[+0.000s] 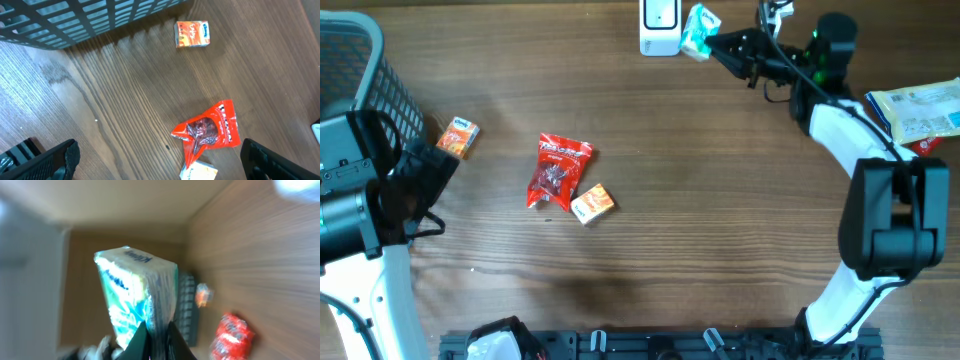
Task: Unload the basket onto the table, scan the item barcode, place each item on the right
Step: 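Lift the tissue pack and carry it up to the white scanner, then hold the tissue pack at the scanner, then pull it away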
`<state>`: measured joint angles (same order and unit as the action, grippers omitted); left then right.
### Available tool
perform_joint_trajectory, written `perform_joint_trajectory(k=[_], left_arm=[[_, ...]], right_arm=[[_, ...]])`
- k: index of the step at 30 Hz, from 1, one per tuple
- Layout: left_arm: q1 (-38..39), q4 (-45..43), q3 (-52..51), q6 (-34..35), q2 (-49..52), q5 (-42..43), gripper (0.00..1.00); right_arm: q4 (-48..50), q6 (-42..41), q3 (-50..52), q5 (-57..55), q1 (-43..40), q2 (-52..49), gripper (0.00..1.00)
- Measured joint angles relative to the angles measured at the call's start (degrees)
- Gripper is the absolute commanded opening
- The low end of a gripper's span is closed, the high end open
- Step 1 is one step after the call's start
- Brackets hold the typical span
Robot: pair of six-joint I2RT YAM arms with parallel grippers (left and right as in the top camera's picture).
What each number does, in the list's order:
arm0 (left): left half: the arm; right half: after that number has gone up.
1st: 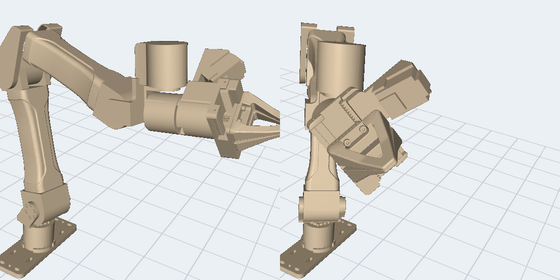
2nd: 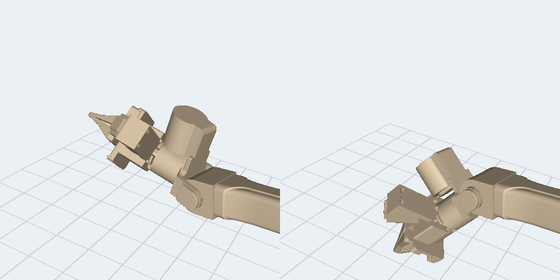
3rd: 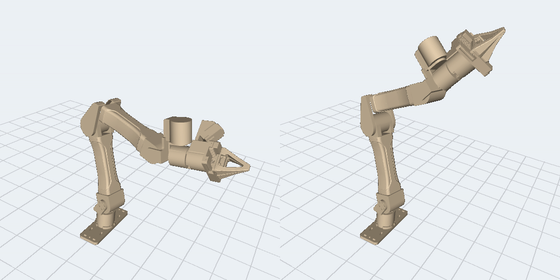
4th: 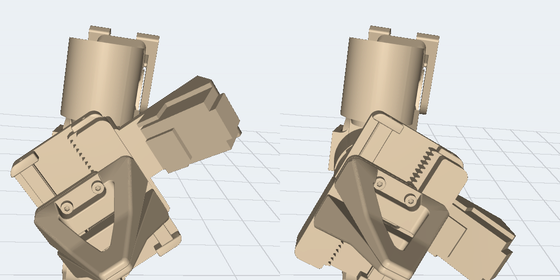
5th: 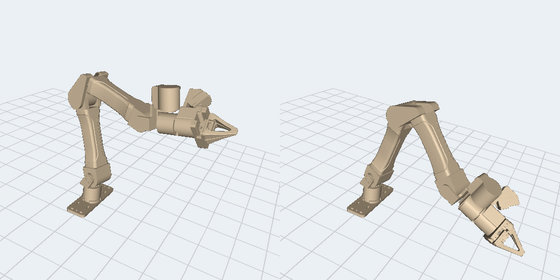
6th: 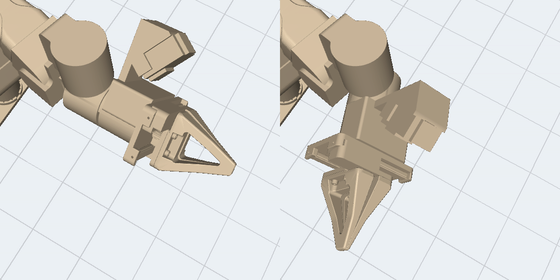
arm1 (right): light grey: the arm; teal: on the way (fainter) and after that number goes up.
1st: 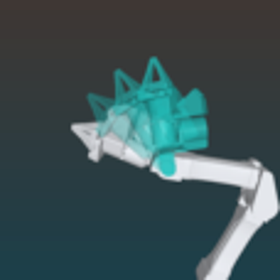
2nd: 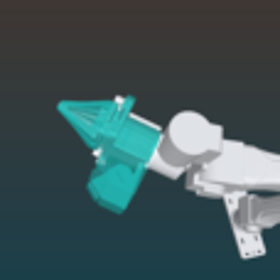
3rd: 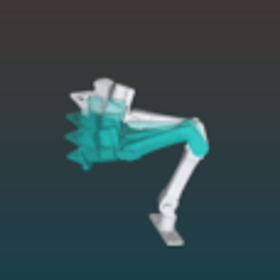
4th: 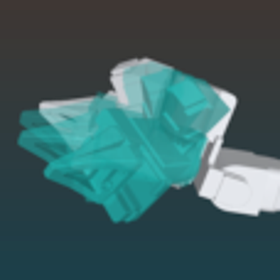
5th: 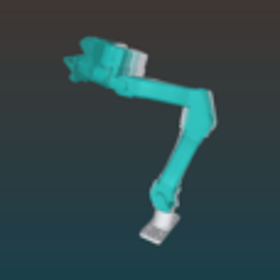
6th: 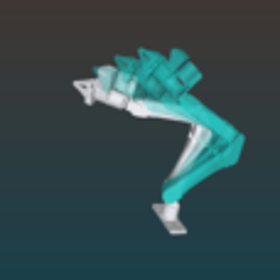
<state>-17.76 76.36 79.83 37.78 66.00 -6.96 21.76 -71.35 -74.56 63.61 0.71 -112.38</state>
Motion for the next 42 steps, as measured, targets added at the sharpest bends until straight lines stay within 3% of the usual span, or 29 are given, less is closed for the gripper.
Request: perform_joint_trajectory(k=[7, 10, 16, 20, 25, 35, 42], left_arm=[[0.0, 0.0, 0.0, 0.0, 0.0, 0.0, 1.0], [0.0, 0.0, 0.0, 0.0, 0.0, 0.0, 1.0], [0.0, 0.0, 0.0, 0.0, 0.0, 0.0, 1.0], [0.0, 0.0, 0.0, 0.0, 0.0, 0.0, 1.0], [0.0, 0.0, 0.0, 0.0, 0.0, 0.0, 1.0], [0.0, 0.0, 0.0, 0.0, 0.0, 0.0, 1.0], [0.0, 0.0, 0.0, 0.0, 0.0, 0.0, 1.0]], right_arm=[[-43.9, 25.0, -14.0, -20.7, 3.0, 0.0, 0.05], [-61.5, 35.1, -21.3, -34.9, 5.4, 0.0, 0.05], [-75.4, 49.1, -26.3, -67.4, 11.5, 0.2, 0.05], [-72.6, 54.4, -26.3, -83.1, 17.9, 0.2, 0.05], [-60.7, 57.5, -26.4, -90.5, 23.6, 0.2, 0.05], [-33.2, 65.5, -26.4, -94.1, 25.2, -5.4, 0.05], [-22.7, 75.5, -26.5, -94.1, 25.2, -12.7, 0.05]])
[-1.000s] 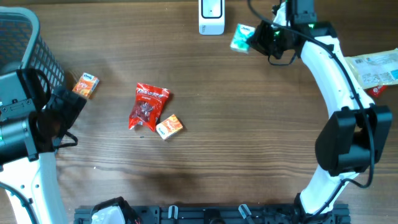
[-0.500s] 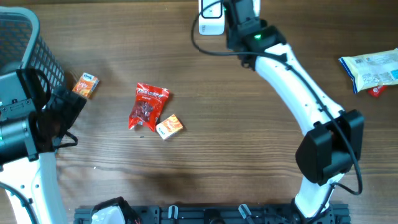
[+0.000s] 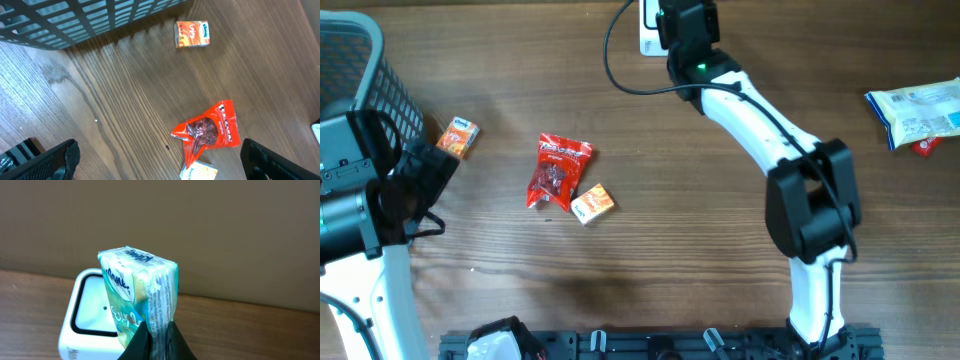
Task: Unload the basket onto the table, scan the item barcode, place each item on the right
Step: 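Hold the tissue pack at the scanner, then pull it away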
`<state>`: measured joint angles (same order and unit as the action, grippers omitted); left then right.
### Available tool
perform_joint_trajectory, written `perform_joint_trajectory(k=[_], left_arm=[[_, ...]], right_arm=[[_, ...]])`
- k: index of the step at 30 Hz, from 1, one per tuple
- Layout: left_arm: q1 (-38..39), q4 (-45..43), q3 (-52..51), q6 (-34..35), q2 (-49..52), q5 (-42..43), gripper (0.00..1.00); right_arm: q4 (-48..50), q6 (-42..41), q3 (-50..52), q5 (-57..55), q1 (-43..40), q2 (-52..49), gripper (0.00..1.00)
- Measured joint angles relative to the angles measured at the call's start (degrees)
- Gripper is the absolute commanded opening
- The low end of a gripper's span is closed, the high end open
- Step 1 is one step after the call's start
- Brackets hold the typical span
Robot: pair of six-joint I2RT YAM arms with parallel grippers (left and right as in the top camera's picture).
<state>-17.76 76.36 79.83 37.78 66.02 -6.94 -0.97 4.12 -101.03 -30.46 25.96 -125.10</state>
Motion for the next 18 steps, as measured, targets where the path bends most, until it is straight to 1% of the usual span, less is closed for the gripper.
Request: perform_joint_trajectory(k=[5, 11, 16, 18], left_arm=[[0.0, 0.0, 0.0, 0.0, 0.0, 0.0, 1.0], [0.0, 0.0, 0.0, 0.0, 0.0, 0.0, 1.0], [0.0, 0.0, 0.0, 0.0, 0.0, 0.0, 1.0], [0.0, 0.0, 0.0, 0.0, 0.0, 0.0, 1.0]], right_arm=[[1.1, 4.6, 0.0, 1.1, 0.0, -3.4, 0.05], [3.7, 11.0, 0.0, 8.8, 0.1, -4.2, 0.05], [5.1, 18.8, 0.0, 10.6, 0.5, -5.8, 0.05], [7.6, 23.9, 0.0, 9.2, 0.5, -6.1, 0.05]])
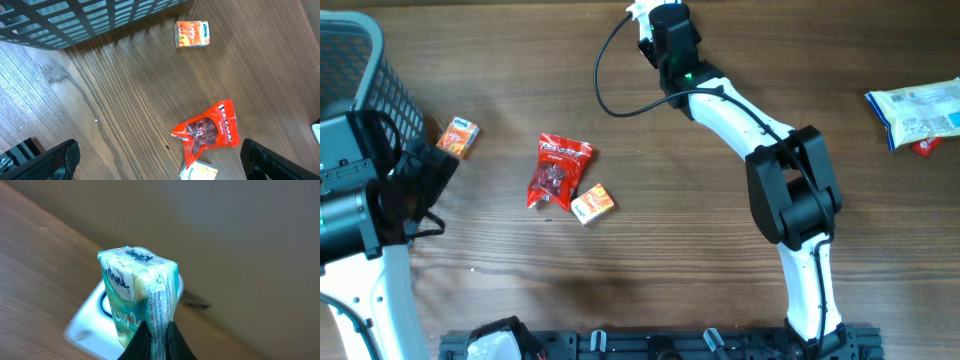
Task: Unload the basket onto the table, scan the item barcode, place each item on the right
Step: 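Hold the tissue pack at the scanner, then pull it away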
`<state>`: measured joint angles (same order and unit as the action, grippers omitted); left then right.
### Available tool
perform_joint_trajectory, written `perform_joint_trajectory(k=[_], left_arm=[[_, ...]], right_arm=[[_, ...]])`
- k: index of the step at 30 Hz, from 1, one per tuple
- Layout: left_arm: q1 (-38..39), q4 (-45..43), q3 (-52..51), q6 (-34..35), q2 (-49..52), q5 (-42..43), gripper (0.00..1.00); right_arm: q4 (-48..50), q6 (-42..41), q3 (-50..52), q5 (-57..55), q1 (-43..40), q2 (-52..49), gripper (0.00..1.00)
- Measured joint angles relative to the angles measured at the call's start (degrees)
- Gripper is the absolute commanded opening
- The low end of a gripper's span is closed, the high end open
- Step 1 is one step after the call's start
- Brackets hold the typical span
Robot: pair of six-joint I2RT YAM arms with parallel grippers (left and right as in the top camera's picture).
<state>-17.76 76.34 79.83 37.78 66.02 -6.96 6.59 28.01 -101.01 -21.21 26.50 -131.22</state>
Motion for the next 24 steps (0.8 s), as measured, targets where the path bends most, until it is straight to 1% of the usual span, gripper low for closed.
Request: perform_joint_trajectory(k=[3, 6, 8, 10, 15, 22, 24], left_arm=[[0.0, 0.0, 0.0, 0.0, 0.0, 0.0, 1.0], [0.0, 0.0, 0.0, 0.0, 0.0, 0.0, 1.0], [0.0, 0.0, 0.0, 0.0, 0.0, 0.0, 1.0], [0.0, 0.0, 0.0, 0.0, 0.0, 0.0, 1.0], [0.0, 0.0, 0.0, 0.0, 0.0, 0.0, 1.0], [0.0, 0.0, 0.0, 0.0, 0.0, 0.0, 1.0], [0.0, 0.0, 0.0, 0.0, 0.0, 0.0, 1.0]], right_arm=[[4.7, 8.9, 0.0, -4.1, 0.0, 0.0, 0.05], [6.4, 16.7, 0.0, -7.6, 0.0, 0.0, 0.04], [6.3, 20.1, 0.0, -9.3, 0.0, 0.0, 0.04], [6.2, 21.2, 0.0, -10.4, 0.0, 0.0, 0.04], [4.1, 18.2, 0.0, -12.0, 0.0, 0.0, 0.04], [2.4, 8.4, 0.0, -15.2, -1.1, 0.0, 0.04], [-0.7, 4.4, 0.0, -15.8, -2.6, 0.2, 0.04]])
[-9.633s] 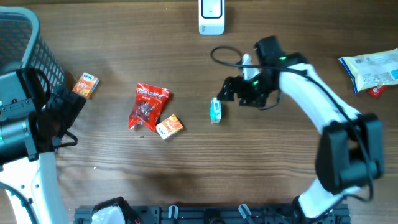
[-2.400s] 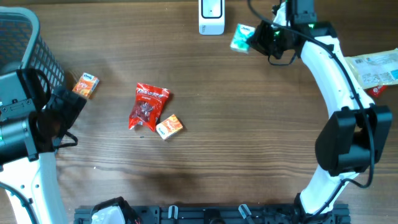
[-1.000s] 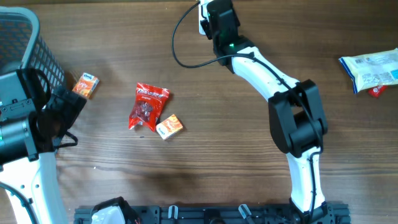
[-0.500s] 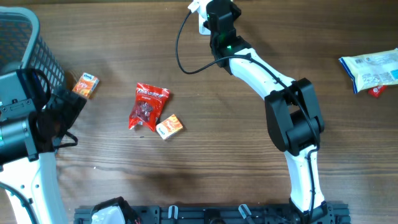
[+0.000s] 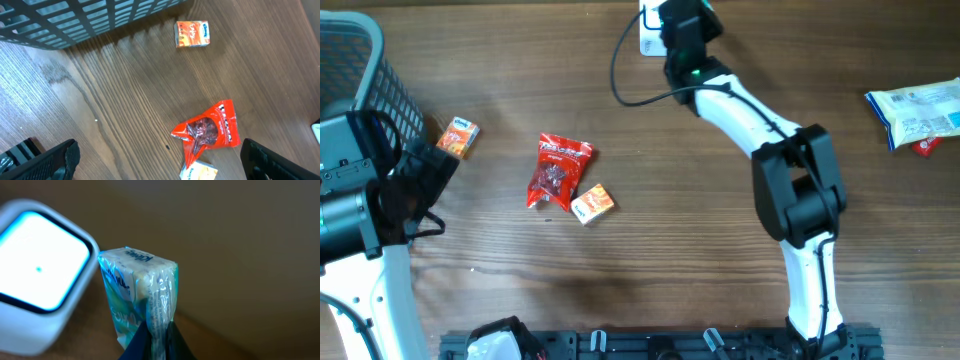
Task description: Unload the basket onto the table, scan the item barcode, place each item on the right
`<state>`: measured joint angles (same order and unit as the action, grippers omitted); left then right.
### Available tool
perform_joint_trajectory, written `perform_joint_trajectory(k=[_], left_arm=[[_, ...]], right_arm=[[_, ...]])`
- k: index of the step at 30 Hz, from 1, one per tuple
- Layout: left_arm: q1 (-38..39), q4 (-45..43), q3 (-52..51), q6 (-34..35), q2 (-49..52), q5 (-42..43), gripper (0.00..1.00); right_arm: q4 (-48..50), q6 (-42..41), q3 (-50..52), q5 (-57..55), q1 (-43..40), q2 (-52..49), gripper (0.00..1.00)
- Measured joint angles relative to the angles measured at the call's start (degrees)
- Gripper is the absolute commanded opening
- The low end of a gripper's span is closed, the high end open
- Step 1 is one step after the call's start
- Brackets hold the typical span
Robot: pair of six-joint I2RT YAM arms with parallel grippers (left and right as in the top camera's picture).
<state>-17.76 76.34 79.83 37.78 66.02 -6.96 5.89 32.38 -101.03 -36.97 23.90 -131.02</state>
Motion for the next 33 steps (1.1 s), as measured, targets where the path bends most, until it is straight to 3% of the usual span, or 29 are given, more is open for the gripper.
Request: perform_joint_trajectory(k=[7, 18, 25, 33], left_arm=[[0.0, 0.0, 0.0, 0.0, 0.0, 0.0, 1.0], [0.0, 0.0, 0.0, 0.0, 0.0, 0.0, 1.0], [0.0, 0.0, 0.0, 0.0, 0.0, 0.0, 1.0], [0.0, 0.0, 0.0, 0.0, 0.0, 0.0, 1.0]], right_arm=[[-16.0, -15.3, 0.1, 3.2, -10.5, 4.4, 0.04], [-40.7, -37.1, -0.4, 4.0, -38.8, 12.0, 0.04], [-44.7, -45.4, -0.4, 10.5, -52.3, 12.0, 0.04], [-46.2, -49.1, -0.4, 15.2, -59.6, 12.0, 0.04]])
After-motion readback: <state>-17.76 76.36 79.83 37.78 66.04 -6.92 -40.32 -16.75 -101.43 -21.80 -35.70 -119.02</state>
